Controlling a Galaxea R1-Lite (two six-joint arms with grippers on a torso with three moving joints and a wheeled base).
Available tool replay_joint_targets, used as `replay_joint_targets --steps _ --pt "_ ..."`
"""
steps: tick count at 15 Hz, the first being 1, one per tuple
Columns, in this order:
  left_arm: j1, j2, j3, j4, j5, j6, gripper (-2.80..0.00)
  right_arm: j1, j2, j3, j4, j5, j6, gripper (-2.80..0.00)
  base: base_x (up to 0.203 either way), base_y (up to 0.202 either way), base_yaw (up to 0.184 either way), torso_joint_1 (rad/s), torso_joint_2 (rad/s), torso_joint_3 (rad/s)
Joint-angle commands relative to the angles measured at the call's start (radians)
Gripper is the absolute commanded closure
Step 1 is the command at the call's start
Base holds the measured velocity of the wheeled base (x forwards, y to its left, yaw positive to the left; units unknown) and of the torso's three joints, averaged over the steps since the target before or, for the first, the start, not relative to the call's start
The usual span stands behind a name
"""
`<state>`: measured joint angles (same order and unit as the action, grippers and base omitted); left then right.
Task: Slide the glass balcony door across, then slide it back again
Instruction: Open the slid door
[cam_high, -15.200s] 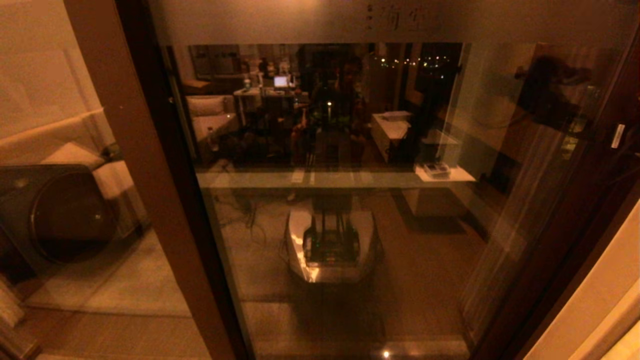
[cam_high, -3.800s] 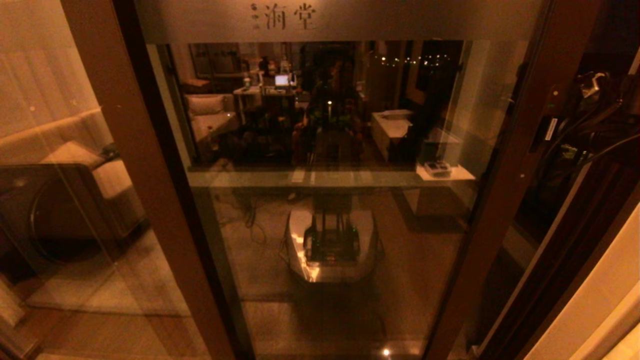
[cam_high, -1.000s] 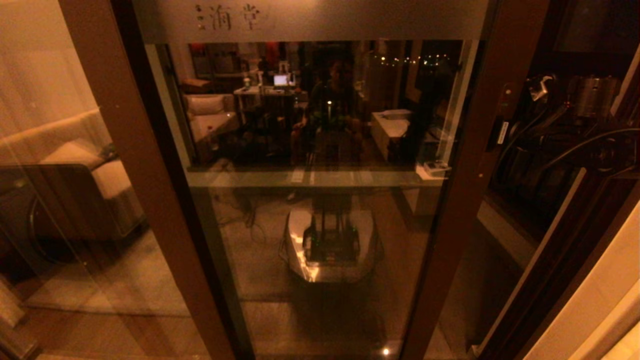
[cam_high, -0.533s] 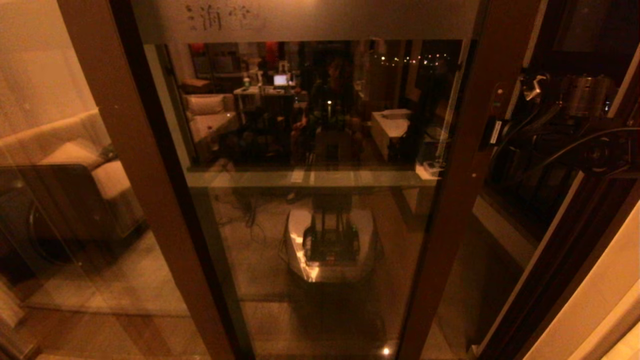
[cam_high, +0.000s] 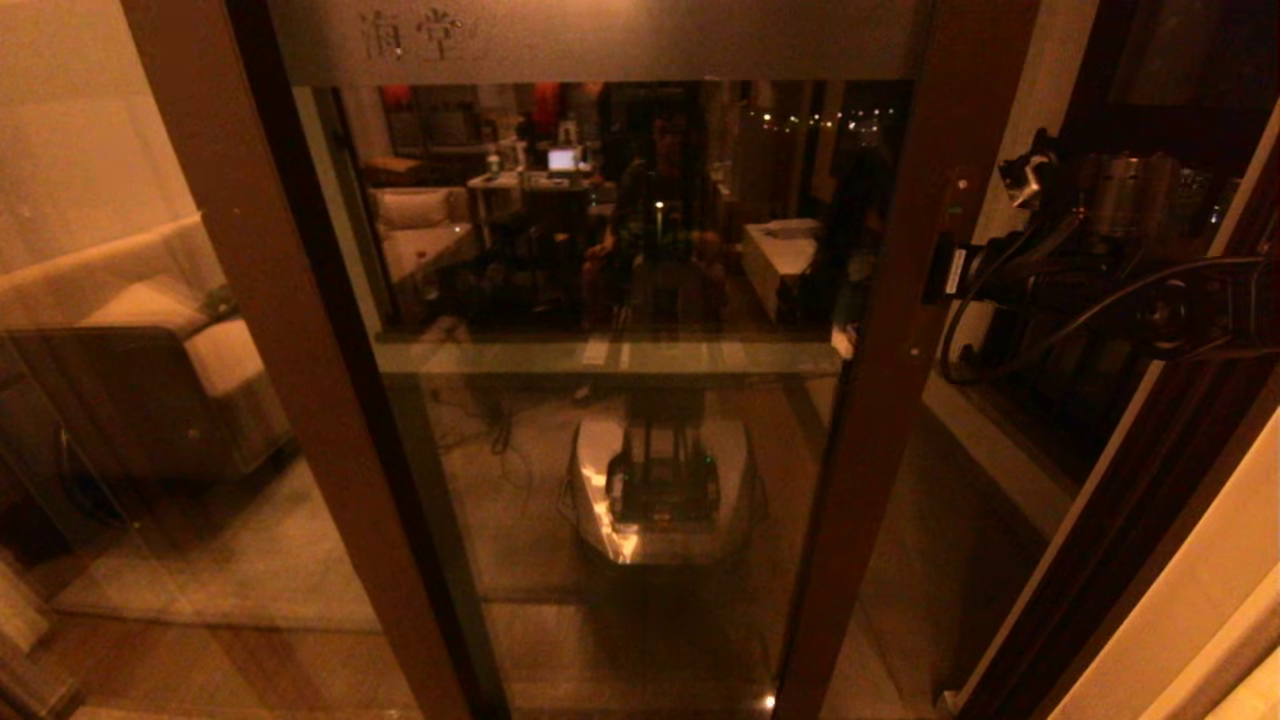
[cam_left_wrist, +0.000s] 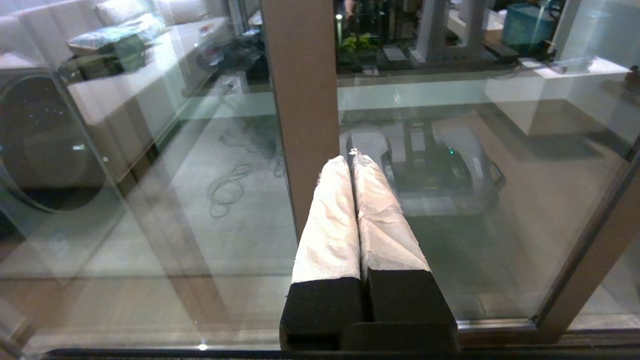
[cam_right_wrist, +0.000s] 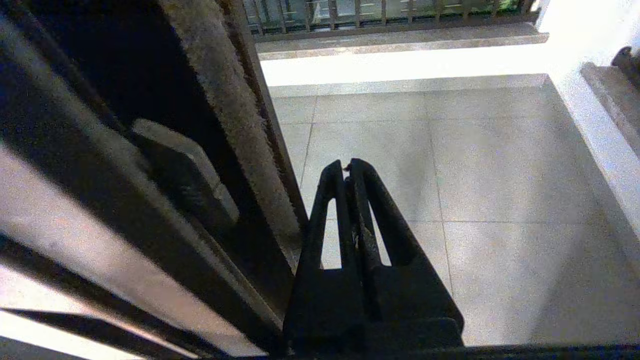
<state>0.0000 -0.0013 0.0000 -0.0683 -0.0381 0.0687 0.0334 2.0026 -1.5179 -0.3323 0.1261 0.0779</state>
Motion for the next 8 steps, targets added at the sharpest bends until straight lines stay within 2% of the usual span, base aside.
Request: replay_joint_targets --steps 1,5,8 --pt "0.001 0.001 0.031 -0.001 0.000 0.000 0.00 0.019 0.004 -0.005 -0.004 -0.015 0.000 0.00 0.000 0.000 0.000 0.000 0.00 0.000" --pt "0.000 0.001 0.031 -0.001 0.000 0.000 0.00 0.070 0.005 -0.013 -0.004 -0.029 0.000 0.00 0.000 0.000 0.000 0.000 0.00 0.000" --pt "0.000 0.001 0.031 -0.001 0.000 0.000 0.00 0.099 0.009 -0.013 -0.004 -0.077 0.000 0.00 0.000 0.000 0.000 0.000 0.00 0.000"
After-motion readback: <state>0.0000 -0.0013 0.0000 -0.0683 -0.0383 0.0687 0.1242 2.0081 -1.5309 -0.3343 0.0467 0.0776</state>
